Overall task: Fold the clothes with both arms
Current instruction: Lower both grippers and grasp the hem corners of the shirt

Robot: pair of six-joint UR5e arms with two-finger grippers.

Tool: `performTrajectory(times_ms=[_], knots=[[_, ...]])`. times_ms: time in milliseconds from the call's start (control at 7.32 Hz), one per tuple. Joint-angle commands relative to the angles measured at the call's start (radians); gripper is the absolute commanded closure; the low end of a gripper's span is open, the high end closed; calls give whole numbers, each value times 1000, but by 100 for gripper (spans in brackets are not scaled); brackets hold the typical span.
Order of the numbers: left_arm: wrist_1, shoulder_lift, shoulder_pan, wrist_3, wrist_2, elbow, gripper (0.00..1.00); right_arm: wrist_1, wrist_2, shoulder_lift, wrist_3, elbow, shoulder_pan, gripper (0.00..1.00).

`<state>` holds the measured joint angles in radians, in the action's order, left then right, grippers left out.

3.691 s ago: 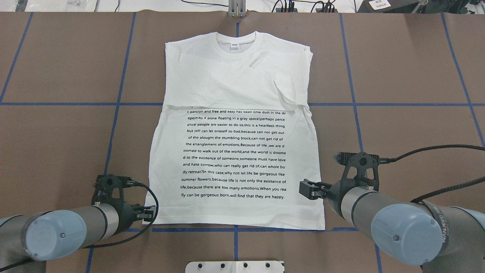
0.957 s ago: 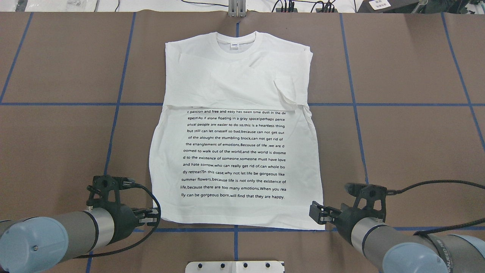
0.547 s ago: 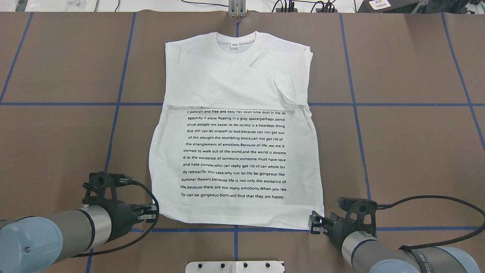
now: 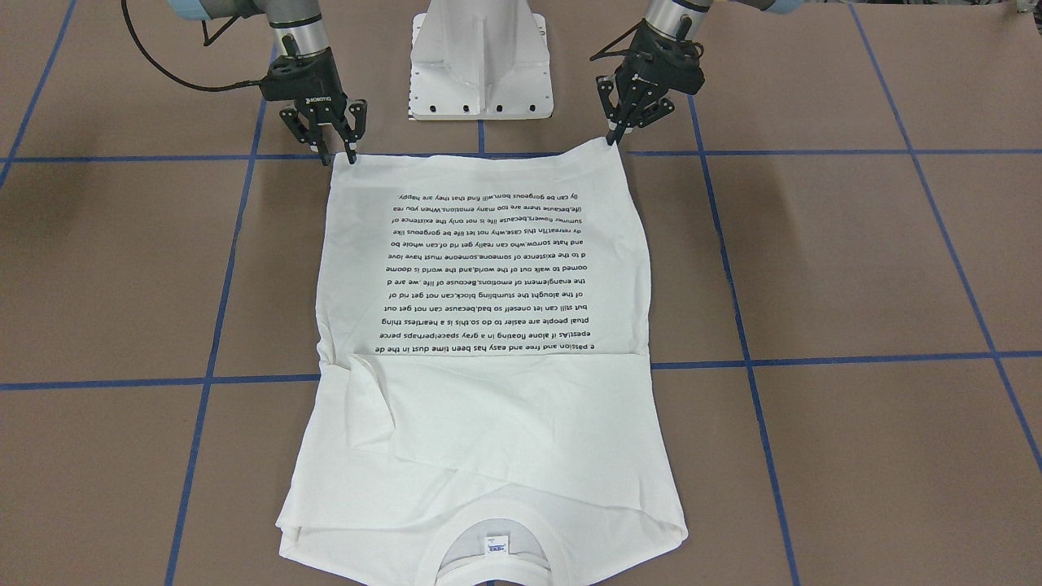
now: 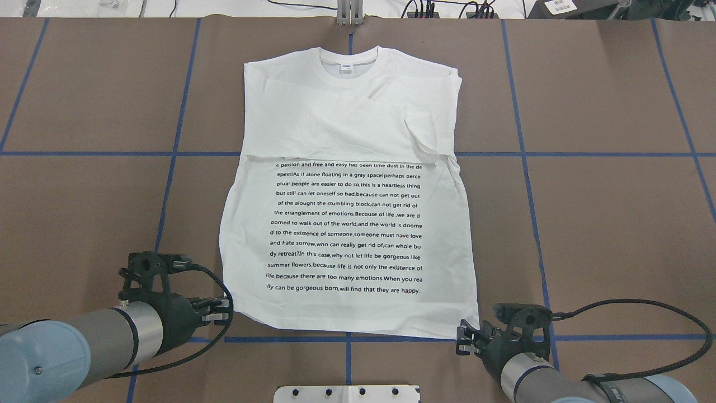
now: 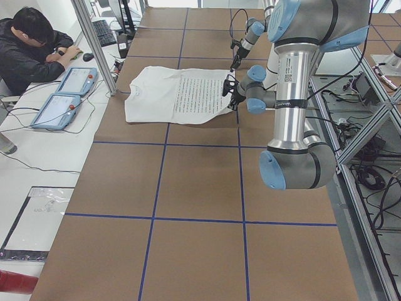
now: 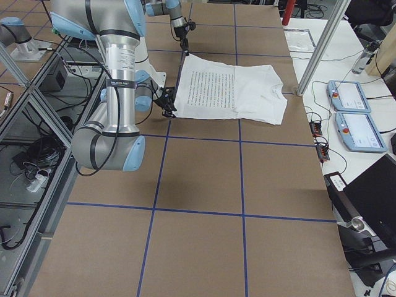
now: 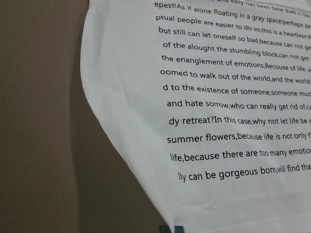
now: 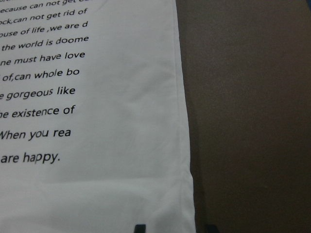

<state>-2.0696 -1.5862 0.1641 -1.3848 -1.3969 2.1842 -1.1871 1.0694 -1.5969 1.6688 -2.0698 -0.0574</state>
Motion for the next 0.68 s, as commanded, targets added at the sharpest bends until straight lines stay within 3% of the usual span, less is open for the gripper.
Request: performTrajectory(times_ms=[0, 137, 410, 547], knots=[[0, 2, 2, 0, 2, 3, 100, -2, -3, 2, 0, 2, -12, 80], [0, 2, 2, 1, 2, 5, 100, -9, -2, 3, 0, 3, -16, 100], [0, 43, 2, 0, 2, 47, 100, -17, 1, 3, -3, -6, -16, 100], [0, 63, 2, 1, 1, 69, 100, -34, 17, -5, -10, -54, -7, 100]])
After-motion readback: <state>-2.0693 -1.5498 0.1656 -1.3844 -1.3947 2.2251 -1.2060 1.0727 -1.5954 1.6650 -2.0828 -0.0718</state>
